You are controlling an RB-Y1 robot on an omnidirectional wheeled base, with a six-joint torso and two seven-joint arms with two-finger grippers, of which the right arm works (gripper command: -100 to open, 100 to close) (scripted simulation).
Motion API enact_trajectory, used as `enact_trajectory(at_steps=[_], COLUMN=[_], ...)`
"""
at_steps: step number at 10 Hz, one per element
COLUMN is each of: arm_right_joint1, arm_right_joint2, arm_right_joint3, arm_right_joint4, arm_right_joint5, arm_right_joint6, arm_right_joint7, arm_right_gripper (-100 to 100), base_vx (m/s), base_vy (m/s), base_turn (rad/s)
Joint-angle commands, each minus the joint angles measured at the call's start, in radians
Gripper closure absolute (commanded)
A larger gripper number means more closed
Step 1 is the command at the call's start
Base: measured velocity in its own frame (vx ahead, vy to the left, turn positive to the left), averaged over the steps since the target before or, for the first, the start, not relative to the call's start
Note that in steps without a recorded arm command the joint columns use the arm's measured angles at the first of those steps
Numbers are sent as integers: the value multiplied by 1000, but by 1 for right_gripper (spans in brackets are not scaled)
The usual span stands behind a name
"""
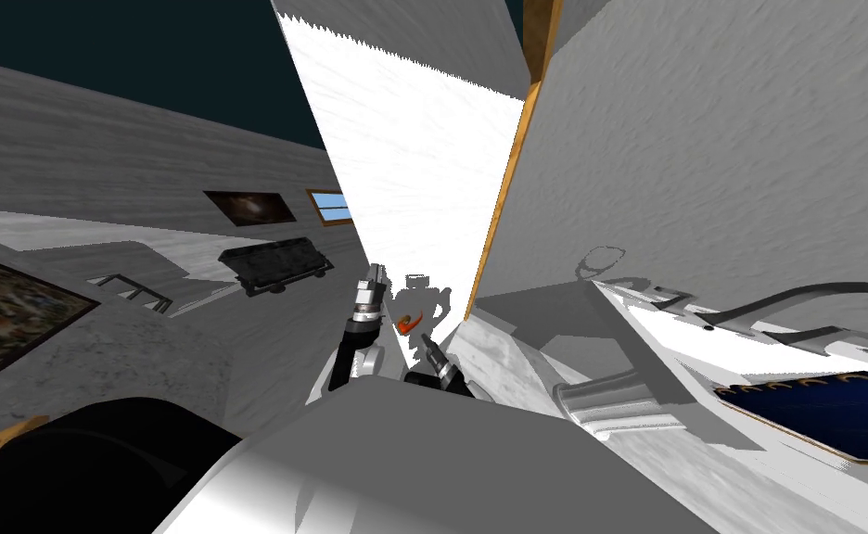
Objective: Push the door open
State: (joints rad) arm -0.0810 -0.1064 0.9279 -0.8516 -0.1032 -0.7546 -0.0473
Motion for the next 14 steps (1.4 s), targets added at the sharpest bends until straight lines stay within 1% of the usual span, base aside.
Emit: enact_trajectory(at_steps=[1,5,6,7,12,13,14], arm_right_joint1=[-2,-5,-5,-5,-5,-1,1], arm_right_joint2=[5,16,14,14,14,19,24], arm_right_joint3=[-6,-17,-15,-15,-15,-46,-63], arm_right_joint4=[7,20,18,18,18,24,28], arm_right_joint5=[1,3,3,3,3,-3,-6], arm_right_joint6=[-2,-5,-4,-4,-4,-1,0], arm_right_joint7=[3,9,8,8,8,17,23], arm_right_gripper=[-100,-100,-100,100,100,-100,-100], base_vx=[148,136,48,-3,-11,-62,-150], base_vy=[167,136,60,-8,-13,57,100], base_turn=[26,26,-2,-2,1,-141,-142])
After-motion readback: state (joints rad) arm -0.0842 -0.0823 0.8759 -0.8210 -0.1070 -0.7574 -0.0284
